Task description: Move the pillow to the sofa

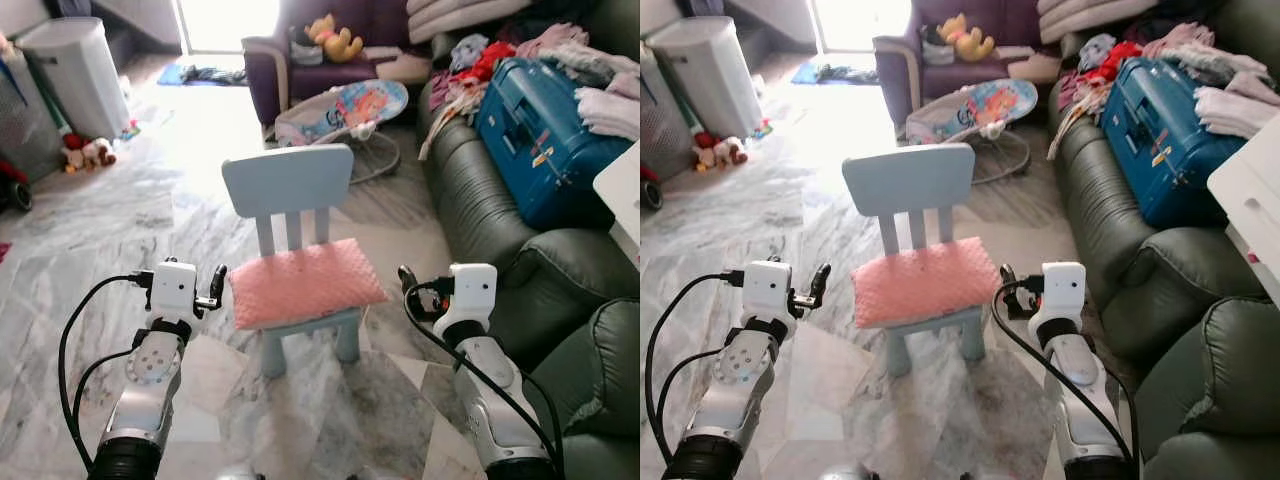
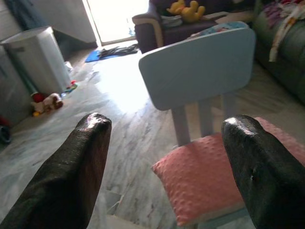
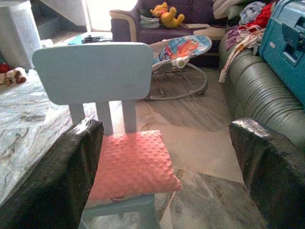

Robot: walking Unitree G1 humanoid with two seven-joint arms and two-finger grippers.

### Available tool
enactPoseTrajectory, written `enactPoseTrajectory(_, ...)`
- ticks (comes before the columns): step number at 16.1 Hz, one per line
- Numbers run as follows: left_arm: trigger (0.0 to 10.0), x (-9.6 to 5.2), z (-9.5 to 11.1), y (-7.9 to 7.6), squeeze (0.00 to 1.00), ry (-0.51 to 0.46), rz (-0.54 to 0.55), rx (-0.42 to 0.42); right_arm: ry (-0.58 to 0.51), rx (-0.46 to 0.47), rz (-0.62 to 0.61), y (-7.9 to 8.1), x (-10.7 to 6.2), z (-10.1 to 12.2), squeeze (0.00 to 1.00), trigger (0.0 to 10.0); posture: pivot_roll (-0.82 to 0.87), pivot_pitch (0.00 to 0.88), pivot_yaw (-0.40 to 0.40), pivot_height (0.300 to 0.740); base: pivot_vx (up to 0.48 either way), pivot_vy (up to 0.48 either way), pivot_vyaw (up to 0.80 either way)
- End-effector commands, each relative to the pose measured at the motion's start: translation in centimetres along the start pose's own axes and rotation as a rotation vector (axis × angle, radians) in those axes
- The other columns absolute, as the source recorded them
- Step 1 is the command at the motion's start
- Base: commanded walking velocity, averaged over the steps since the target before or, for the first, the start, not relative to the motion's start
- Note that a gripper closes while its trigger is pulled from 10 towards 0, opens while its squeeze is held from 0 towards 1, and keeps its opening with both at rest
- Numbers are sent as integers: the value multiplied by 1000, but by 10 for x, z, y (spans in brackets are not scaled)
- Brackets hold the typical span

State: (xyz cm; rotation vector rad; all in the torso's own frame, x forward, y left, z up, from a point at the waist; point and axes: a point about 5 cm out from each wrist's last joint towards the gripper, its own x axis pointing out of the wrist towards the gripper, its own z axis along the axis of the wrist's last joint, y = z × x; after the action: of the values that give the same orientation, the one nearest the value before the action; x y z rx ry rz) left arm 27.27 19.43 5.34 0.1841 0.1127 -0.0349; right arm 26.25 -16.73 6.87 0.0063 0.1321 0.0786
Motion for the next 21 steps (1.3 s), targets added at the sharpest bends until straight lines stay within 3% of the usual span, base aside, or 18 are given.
enactPoseTrajectory(1, 10000, 0, 2, 3, 0, -2, 18, 3, -16, 3, 8, 0, 2, 5, 0, 10000, -21, 0, -24, 740, 0, 0, 0)
enactPoseTrajectory(4, 10000, -4, 0, -1, 0, -8, 4, -4, -20, 0, 10, 0, 3, 6, 0, 10000, -17, 0, -27, 740, 124, 0, 0)
enactPoseTrajectory(21, 10000, -1, 1, -9, 0, -9, -5, -14, -18, -19, 32, 1, 8, 7, 0, 10000, -25, 0, -39, 740, 436, 0, 0)
